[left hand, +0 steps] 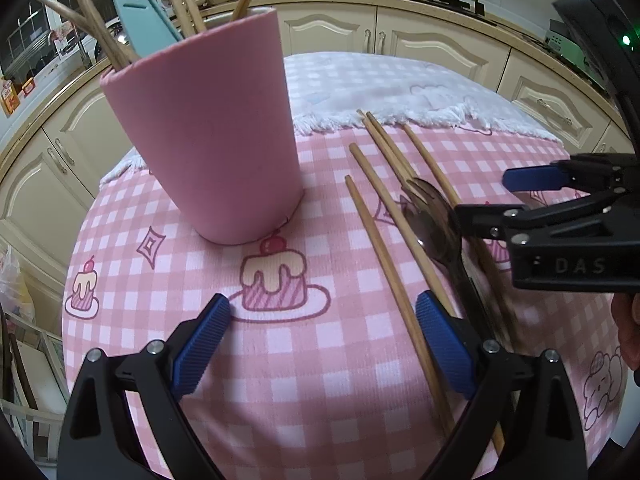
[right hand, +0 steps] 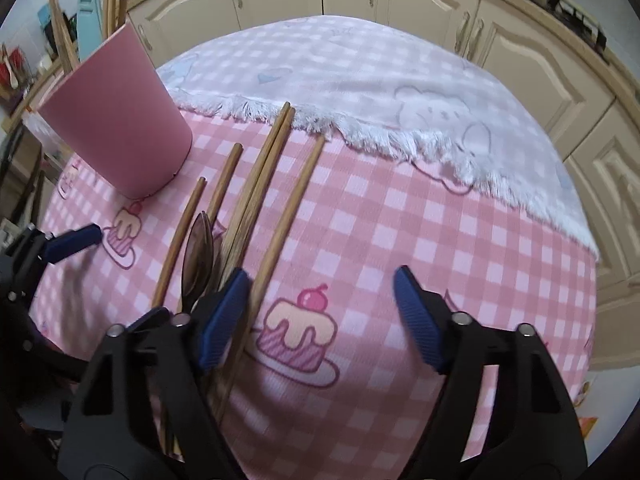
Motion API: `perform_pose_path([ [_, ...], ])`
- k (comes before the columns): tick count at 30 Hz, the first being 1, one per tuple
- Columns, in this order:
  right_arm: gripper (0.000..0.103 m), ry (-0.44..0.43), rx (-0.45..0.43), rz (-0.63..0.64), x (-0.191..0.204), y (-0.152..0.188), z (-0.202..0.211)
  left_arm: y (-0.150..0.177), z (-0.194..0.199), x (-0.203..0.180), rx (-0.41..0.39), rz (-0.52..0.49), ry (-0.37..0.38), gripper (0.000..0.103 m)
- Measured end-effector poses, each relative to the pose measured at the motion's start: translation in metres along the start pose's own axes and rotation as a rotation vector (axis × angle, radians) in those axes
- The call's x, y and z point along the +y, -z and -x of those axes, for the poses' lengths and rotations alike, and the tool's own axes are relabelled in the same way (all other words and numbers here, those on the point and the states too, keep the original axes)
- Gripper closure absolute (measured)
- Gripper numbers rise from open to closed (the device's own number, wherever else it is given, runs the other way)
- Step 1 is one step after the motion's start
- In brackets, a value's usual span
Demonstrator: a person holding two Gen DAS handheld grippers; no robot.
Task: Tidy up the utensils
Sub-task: 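Close the left tool on one chopstick while the right tool grasps another chopstick, then lift both chopsticks over the pink cup and lower them into it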
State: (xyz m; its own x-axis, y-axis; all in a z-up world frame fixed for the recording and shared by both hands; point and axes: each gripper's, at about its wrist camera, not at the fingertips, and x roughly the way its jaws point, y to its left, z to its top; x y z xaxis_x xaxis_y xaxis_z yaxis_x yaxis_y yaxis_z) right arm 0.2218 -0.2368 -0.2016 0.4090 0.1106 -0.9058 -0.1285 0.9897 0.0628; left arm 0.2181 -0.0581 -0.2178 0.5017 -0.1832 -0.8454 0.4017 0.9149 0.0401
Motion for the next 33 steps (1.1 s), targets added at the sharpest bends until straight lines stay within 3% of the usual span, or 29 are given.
perform_pose_path([
  [2, 0.059, -0.009, 0.001, 0.006, 0.002, -0.002, 0.001, -0.003, -0.001, -0.001, 0.002, -0.005, 0.004, 0.016],
  [6, 0.06, -0.008, 0.016, 0.009, 0.006, -0.004, 0.0, -0.01, -0.003, -0.005, 0.017, -0.024, 0.014, 0.024],
  [9, 0.062, 0.017, 0.017, 0.032, 0.014, -0.011, -0.004, -0.016, -0.004, -0.01, 0.035, -0.046, 0.041, 0.039],
  [10, 0.071, 0.023, 0.011, 0.049, 0.017, -0.012, -0.005, -0.018, -0.004, -0.012, 0.041, -0.06, 0.056, 0.048],
  [11, 0.087, 0.014, 0.008, 0.058, 0.02, -0.012, -0.004, -0.019, -0.003, -0.014, 0.043, -0.067, 0.067, 0.064],
  [12, 0.091, -0.005, 0.008, 0.061, 0.021, -0.012, -0.004, -0.02, -0.002, -0.015, 0.044, -0.072, 0.076, 0.075],
  [13, 0.093, -0.027, 0.01, 0.056, 0.021, -0.012, -0.003, -0.02, -0.001, -0.015, 0.049, -0.071, 0.085, 0.092],
  [14, 0.095, -0.048, 0.007, 0.054, 0.02, -0.01, -0.002, -0.02, 0.0, -0.013, 0.055, -0.06, 0.109, 0.095],
  [16, 0.097, -0.107, -0.009, 0.017, 0.014, -0.007, 0.001, -0.019, 0.001, -0.007, 0.056, -0.029, 0.138, 0.098],
  [22, 0.097, -0.174, -0.083, -0.048, -0.006, -0.003, 0.022, -0.011, 0.023, 0.004, -0.013, 0.013, 0.141, 0.098],
  [33, 0.097, -0.289, -0.328, -0.111, -0.027, -0.006, 0.085, -0.016, 0.089, 0.019, -0.255, 0.073, 0.192, 0.098],
])
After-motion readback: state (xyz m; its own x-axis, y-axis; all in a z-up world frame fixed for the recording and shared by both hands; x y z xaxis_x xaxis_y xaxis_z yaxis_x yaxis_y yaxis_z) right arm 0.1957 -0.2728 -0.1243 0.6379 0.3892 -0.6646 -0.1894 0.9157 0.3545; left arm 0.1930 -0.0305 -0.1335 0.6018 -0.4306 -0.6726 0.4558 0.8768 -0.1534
